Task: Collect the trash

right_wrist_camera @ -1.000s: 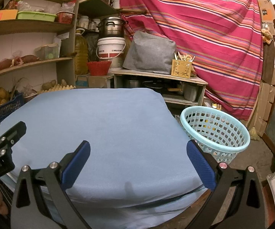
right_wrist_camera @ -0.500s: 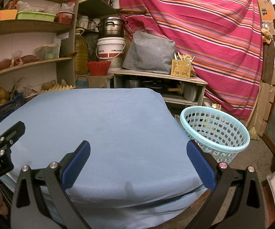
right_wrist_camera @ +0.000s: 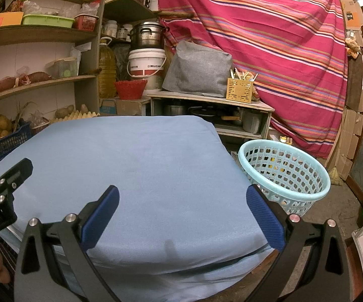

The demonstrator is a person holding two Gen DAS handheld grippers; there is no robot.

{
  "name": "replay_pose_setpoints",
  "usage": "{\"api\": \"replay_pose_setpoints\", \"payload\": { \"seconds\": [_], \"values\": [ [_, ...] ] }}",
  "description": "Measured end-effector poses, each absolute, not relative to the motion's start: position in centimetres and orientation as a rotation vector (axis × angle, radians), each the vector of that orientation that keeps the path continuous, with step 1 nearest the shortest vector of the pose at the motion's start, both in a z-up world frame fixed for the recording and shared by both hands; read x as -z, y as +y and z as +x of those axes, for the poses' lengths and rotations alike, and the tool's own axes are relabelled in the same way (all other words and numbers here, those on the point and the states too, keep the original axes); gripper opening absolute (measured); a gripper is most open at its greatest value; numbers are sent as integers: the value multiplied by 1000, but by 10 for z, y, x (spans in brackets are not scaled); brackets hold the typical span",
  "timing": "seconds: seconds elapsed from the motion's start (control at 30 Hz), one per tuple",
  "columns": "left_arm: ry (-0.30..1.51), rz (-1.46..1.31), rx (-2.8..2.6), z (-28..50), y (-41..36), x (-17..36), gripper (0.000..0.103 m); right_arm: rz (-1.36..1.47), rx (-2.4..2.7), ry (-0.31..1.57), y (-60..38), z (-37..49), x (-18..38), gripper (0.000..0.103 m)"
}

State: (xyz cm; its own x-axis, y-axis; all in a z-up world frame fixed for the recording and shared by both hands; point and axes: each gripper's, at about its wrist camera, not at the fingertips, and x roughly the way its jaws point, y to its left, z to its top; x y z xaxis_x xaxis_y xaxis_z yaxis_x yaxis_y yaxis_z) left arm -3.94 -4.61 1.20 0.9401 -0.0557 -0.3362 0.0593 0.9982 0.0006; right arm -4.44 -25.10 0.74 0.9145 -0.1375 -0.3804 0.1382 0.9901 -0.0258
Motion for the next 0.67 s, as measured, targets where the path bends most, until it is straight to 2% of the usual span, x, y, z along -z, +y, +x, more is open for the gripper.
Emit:
{"api": "replay_pose_setpoints", "payload": {
  "seconds": [0.67],
  "values": [
    [347, 3, 55, -40, -47, -11, 98, 3, 145, 399, -255, -44, -6, 98]
  ]
}}
